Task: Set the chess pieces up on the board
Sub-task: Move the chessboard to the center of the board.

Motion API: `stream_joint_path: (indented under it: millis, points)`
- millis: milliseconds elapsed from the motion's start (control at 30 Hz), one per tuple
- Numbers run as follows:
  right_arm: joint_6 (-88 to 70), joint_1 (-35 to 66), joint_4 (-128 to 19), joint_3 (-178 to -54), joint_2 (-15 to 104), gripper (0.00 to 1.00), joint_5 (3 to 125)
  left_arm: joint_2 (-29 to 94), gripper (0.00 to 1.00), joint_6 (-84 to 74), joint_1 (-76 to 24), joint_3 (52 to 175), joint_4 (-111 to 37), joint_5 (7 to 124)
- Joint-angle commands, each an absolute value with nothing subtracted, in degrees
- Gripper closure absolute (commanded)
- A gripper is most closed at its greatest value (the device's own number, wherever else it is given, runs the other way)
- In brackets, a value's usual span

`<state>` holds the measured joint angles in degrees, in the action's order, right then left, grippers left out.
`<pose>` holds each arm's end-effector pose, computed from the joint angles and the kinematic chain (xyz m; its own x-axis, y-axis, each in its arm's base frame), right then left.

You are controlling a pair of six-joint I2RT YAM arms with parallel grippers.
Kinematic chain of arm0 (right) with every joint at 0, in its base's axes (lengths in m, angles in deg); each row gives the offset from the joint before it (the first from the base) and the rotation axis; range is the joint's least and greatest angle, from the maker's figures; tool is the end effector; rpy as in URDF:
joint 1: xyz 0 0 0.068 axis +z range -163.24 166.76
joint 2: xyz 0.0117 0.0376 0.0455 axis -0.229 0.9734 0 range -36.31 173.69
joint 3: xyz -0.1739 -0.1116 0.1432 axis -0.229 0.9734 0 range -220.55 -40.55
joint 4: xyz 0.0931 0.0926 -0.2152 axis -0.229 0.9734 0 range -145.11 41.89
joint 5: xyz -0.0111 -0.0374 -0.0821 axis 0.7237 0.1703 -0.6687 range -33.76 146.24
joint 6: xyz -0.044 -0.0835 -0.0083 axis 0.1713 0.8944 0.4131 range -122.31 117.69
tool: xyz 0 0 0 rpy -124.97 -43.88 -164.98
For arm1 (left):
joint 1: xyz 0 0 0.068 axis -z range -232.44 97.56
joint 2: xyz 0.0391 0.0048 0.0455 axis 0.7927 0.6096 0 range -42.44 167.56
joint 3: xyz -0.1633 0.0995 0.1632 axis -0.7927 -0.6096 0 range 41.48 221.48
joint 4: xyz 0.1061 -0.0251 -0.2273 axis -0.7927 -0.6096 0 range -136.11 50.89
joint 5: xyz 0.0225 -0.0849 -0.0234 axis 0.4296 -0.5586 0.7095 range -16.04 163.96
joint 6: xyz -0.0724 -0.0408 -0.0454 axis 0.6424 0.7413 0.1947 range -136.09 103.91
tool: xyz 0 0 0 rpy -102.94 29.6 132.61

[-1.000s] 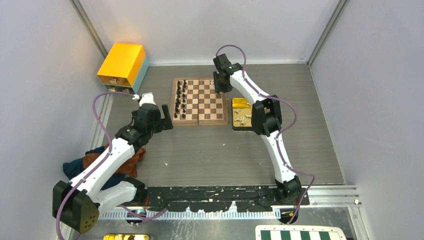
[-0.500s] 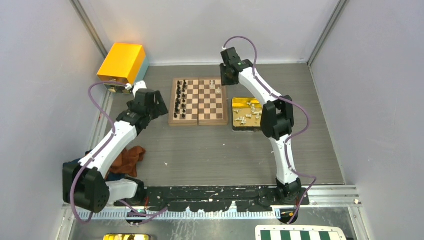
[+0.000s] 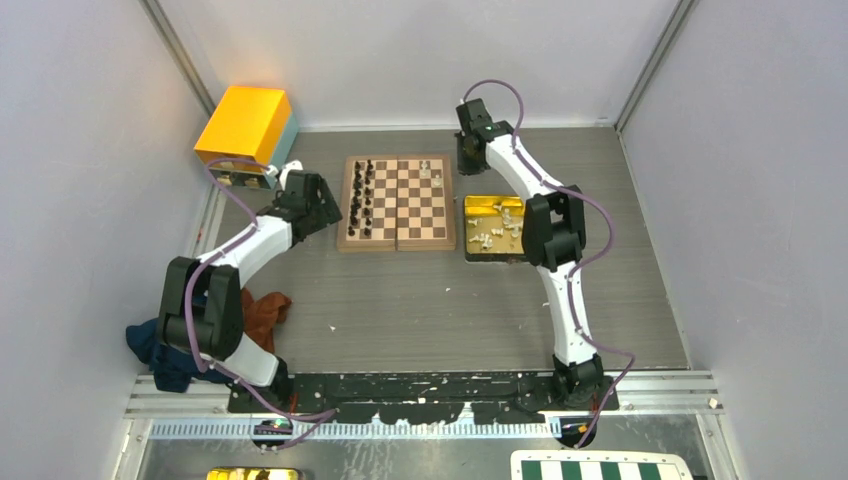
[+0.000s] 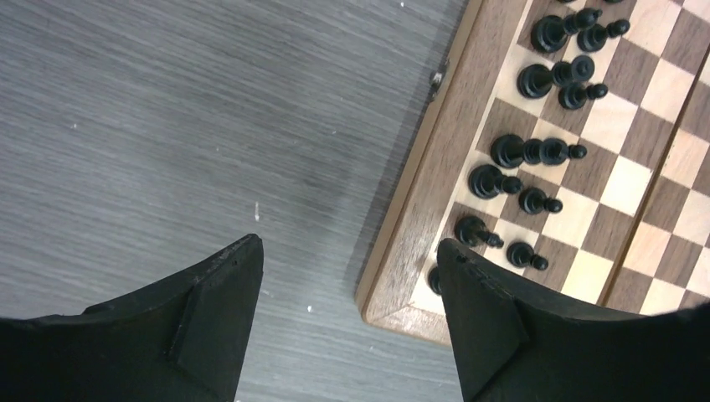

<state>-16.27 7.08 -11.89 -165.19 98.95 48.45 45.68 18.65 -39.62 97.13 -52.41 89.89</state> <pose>0.4987 0.1723 0.1711 -0.7997 -0.0413 -0.5990 -0.0785 0.9963 0.0360 0.3480 -0.0551 0.1677 -0.5893 -0.4280 -0.6852 -0.3762 0.8960 -0.2360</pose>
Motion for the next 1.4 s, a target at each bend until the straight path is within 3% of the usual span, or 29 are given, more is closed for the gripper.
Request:
stream_joint_path:
  millis: [0,433,533,733,1367]
  points:
    - [-17.51,7.59,-12.05,-170.28,101.15,0.86,50.40,47.54,0.27,19.42,-41.41,101.05,-45.59,88.42]
    - [-18.03,7.68,-11.87,-171.54,104.10,0.87,51.24,55.82,0.70,20.24,-44.68,104.65,-43.24,82.24]
    - [-18.19,7.68,-11.83,-171.54,104.46,0.87,51.64,58.04,0.76,19.86,-44.70,106.19,-43.16,80.77]
    - [-18.33,8.16,-11.40,-172.13,105.16,0.90,52.29,61.86,0.81,19.97,-44.70,108.51,-42.54,77.99]
    - [-19.06,9.42,-10.32,-172.18,106.54,0.93,54.13,67.97,0.85,20.95,-44.70,110.28,-40.25,74.23]
